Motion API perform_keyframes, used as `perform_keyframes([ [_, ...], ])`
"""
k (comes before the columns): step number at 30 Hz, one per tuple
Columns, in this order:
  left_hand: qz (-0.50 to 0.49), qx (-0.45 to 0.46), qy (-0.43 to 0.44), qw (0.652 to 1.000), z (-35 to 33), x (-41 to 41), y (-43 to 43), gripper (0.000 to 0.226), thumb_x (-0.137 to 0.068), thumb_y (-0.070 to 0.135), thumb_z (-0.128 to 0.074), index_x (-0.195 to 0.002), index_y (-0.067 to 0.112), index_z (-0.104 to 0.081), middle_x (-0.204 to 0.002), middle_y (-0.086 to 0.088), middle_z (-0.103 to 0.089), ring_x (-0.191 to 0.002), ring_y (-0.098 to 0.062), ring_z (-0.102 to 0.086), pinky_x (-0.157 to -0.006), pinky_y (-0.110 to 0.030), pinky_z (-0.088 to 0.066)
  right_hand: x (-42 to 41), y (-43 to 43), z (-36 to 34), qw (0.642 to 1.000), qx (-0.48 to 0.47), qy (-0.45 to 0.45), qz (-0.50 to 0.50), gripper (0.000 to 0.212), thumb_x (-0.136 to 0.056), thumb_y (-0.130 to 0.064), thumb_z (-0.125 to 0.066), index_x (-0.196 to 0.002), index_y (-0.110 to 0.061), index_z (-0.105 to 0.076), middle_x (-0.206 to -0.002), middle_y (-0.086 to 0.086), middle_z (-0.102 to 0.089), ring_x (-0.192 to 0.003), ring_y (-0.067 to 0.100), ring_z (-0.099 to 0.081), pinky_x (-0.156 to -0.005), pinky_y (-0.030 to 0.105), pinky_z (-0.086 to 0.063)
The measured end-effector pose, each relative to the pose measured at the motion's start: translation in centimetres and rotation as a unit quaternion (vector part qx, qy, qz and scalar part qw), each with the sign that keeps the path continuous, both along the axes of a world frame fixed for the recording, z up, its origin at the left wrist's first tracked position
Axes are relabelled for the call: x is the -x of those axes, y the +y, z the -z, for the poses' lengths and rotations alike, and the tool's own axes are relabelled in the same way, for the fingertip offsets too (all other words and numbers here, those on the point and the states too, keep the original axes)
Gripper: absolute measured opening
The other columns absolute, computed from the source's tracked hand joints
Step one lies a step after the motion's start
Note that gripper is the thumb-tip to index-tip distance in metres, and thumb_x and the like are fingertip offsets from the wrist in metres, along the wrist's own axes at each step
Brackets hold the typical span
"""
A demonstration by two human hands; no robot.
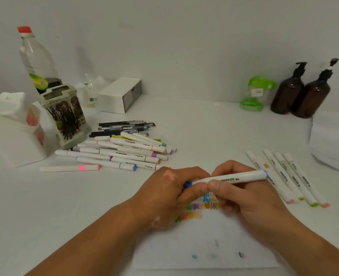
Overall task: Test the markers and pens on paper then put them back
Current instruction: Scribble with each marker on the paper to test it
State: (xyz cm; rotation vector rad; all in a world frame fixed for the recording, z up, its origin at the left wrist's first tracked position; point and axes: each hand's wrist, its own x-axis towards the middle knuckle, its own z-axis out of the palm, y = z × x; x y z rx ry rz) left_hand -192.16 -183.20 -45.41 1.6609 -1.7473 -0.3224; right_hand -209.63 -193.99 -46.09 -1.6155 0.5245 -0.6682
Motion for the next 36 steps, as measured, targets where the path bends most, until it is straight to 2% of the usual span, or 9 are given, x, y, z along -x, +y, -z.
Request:
perform_keyframes([
  [2,-0.004,-0.033,-0.007,0.999,0.0,-0.3,0.2,0.041,-0.087,0.061,-0.062,-0.123,0.043,-0.058,-0.07,0.017,-0.055,-0.066,-0.001,-0.053,-0.057,-0.009,-0.035,0.0,-0.2,-0.2,0.999,-0.015,-0.023,0.033,0.028,-0.065,-0.033,-0.082,-0.072,-0.015,-0.062,-0.053,0.01,-0.049,-0.049,0.021,-0.044,-0.045,0.026,-0.038],
  [4,-0.006,-0.114,-0.037,0.993,0.1,-0.6,0.5,0.07,-0.066,0.079,-0.069,-0.125,0.051,-0.047,-0.085,0.025,-0.054,-0.079,0.006,-0.053,-0.064,-0.009,-0.039,0.3,-0.9,-0.5,0.993,-0.073,-0.067,0.071,0.022,-0.068,-0.018,-0.072,-0.066,-0.011,-0.051,-0.05,0.009,-0.039,-0.046,0.019,-0.037,-0.042,0.024,-0.033],
  [7,0.008,-0.168,-0.086,0.982,0.2,-0.5,0.6,0.088,-0.053,0.085,-0.071,-0.129,0.048,-0.046,-0.102,0.028,-0.051,-0.092,0.006,-0.049,-0.072,-0.013,-0.042,0.8,-1.4,-0.8,0.987,-0.137,-0.061,0.062,0.006,-0.068,-0.014,-0.06,-0.07,-0.009,-0.059,-0.052,0.009,-0.04,-0.045,0.019,-0.039,-0.039,0.024,-0.032],
  [9,0.002,-0.162,-0.123,0.979,0.2,-0.6,0.4,0.09,-0.055,0.084,-0.07,-0.131,0.043,-0.049,-0.101,0.023,-0.05,-0.09,0.001,-0.048,-0.074,-0.017,-0.042,0.8,-1.2,-0.6,0.99,-0.139,-0.012,0.022,0.015,-0.068,-0.017,-0.06,-0.077,-0.007,-0.069,-0.055,0.013,-0.049,-0.045,0.021,-0.045,-0.038,0.025,-0.037],
  [12,-0.021,-0.154,-0.144,0.977,0.3,-0.9,0.3,0.091,-0.057,0.085,-0.068,-0.134,0.04,-0.051,-0.098,0.02,-0.049,-0.087,-0.001,-0.047,-0.073,-0.018,-0.039,0.4,-0.4,-0.3,0.995,-0.084,0.048,-0.014,0.023,-0.064,-0.024,-0.071,-0.077,-0.004,-0.07,-0.058,0.016,-0.055,-0.047,0.023,-0.05,-0.042,0.028,-0.043],
  [17,-0.034,-0.155,-0.139,0.978,0.5,-1.3,0.3,0.094,-0.057,0.087,-0.066,-0.137,0.042,-0.05,-0.096,0.018,-0.05,-0.084,0.001,-0.046,-0.067,-0.015,-0.033,0.2,0.1,0.0,0.99,0.036,0.134,0.025,0.017,-0.071,-0.031,-0.073,-0.083,-0.018,-0.074,-0.055,0.011,-0.062,-0.046,0.021,-0.056,-0.047,0.029,-0.046],
  [21,-0.038,-0.167,-0.139,0.975,0.5,-1.3,0.2,0.095,-0.057,0.087,-0.066,-0.138,0.042,-0.049,-0.099,0.019,-0.051,-0.086,-0.001,-0.047,-0.07,-0.018,-0.036,0.1,0.3,0.2,0.986,0.059,0.15,0.029,0.001,-0.082,-0.019,-0.076,-0.082,-0.02,-0.075,-0.056,0.009,-0.065,-0.047,0.019,-0.06,-0.05,0.03,-0.052],
  [28,-0.04,-0.18,-0.139,0.973,0.5,-1.1,0.1,0.095,-0.058,0.085,-0.067,-0.139,0.042,-0.048,-0.101,0.02,-0.05,-0.087,-0.002,-0.046,-0.072,-0.018,-0.035,0.1,0.3,0.1,0.979,0.09,0.178,0.03,0.008,-0.085,-0.016,-0.075,-0.082,-0.024,-0.075,-0.055,0.005,-0.066,-0.046,0.015,-0.062,-0.046,0.023,-0.047],
  [36,-0.041,-0.188,-0.14,0.971,0.4,-1.2,0.0,0.095,-0.058,0.085,-0.067,-0.14,0.042,-0.047,-0.105,0.02,-0.051,-0.091,-0.004,-0.048,-0.076,-0.02,-0.038,0.1,0.2,-0.1,0.979,0.087,0.185,0.022,0.01,-0.084,-0.014,-0.073,-0.078,-0.022,-0.073,-0.054,0.004,-0.064,-0.045,0.015,-0.061,-0.046,0.024,-0.047],
])
